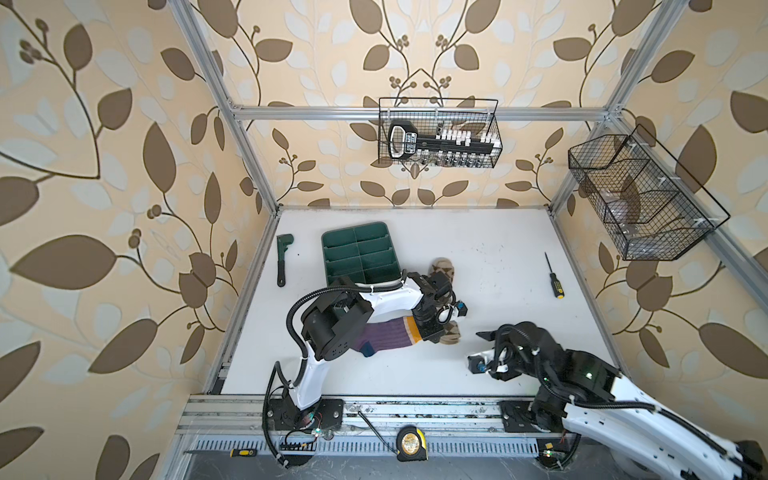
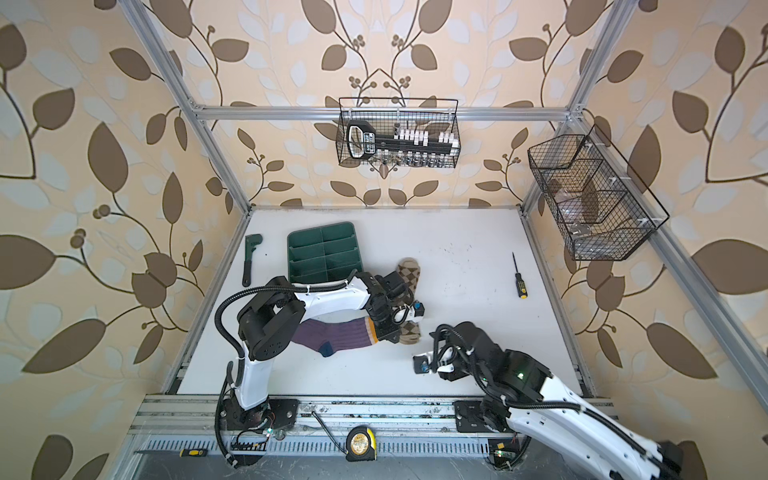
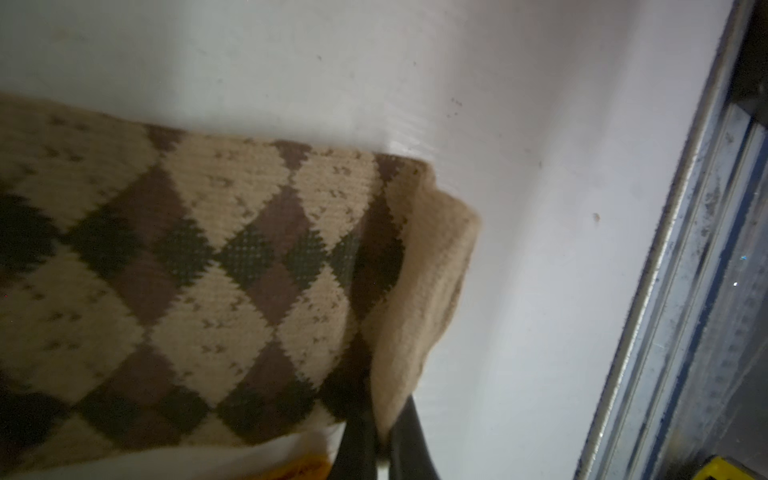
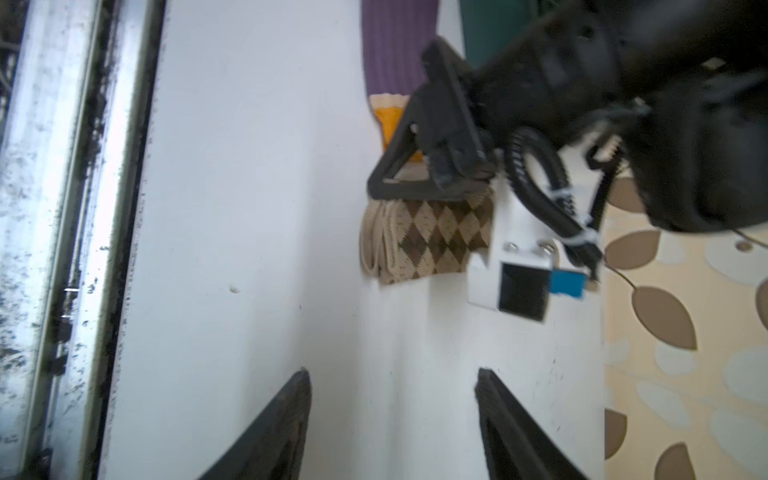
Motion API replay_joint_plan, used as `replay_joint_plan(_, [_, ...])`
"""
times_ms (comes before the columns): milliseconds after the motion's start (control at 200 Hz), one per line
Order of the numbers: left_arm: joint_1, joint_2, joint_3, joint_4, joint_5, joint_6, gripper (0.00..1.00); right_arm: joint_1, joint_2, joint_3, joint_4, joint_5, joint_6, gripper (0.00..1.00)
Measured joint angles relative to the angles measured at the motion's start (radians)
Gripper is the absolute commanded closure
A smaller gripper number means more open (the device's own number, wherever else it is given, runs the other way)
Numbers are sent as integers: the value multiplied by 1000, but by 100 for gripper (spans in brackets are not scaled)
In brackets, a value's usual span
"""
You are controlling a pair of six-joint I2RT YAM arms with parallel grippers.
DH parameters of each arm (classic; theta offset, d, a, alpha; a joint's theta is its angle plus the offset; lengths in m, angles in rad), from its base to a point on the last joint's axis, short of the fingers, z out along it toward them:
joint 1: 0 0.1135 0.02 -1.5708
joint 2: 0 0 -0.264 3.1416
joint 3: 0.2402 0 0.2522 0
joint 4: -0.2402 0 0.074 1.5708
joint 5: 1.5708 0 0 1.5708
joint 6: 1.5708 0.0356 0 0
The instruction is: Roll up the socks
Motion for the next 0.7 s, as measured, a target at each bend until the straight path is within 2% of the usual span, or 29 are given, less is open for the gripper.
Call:
replay_joint_plan(60, [0,0,0,0,1,0,100,72,89,-23,57,56,-14,33])
replay_joint_plan(140, [0,0,0,0,1,0,100,97,212,-31,130,101,-28,33])
replay_joint_plan(290, [0,0,0,0,2,-1,100,86,358,-46,287,139,-60,32])
replay_joint_plan(480, [0,0,0,0,2,-1,100,19,495,-68,468,149,-89,35])
replay_joint_plan(560, [0,0,0,0,2,-1,100,-4,545,-70,523,150,-93,38])
replay_joint_plan(705, [0,0,0,0,2,-2,100,-32,623,-70,597,150,-102,54])
